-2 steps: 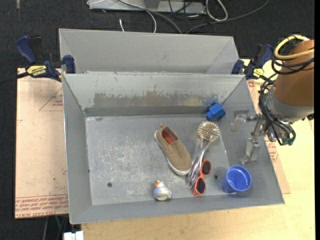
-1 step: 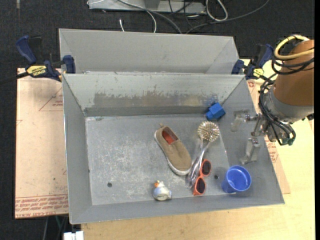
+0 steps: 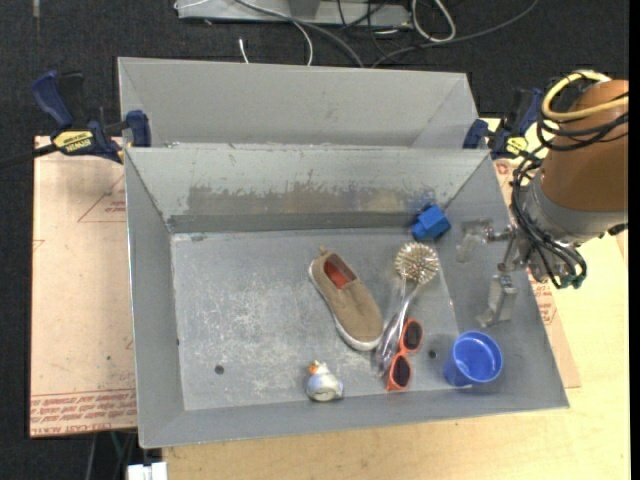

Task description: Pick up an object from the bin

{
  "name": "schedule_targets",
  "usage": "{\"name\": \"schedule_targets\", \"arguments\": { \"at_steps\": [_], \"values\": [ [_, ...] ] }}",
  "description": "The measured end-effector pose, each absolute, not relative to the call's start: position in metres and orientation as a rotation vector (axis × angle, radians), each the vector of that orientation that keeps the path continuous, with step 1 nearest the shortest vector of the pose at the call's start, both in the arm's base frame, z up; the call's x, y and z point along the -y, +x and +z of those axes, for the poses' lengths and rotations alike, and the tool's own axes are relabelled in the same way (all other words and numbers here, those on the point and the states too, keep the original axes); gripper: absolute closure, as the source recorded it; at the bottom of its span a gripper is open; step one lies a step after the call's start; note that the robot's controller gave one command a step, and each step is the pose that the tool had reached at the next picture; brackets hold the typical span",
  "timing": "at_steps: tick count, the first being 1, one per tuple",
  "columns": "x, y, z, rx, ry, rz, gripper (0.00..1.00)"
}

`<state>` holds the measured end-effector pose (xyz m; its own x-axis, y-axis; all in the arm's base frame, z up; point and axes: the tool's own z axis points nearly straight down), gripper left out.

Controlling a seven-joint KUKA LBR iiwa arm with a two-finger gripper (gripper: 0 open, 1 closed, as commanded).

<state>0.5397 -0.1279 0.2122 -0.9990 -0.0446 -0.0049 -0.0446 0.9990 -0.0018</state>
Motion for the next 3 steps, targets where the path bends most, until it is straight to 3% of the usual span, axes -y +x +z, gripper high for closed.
{"name": "schedule_targets", "arguments": {
  "at_steps": [1, 2, 3],
  "values": [
    [0.128, 0.531, 0.203, -3.097, -0.509, 0.000, 0.00],
    [0.123, 0.546, 0.167, -3.094, -0.510, -0.001, 0.00],
    [0.142, 0.527, 0.133, -2.969, -0.999, -0.004, 0.00]
  ]
}}
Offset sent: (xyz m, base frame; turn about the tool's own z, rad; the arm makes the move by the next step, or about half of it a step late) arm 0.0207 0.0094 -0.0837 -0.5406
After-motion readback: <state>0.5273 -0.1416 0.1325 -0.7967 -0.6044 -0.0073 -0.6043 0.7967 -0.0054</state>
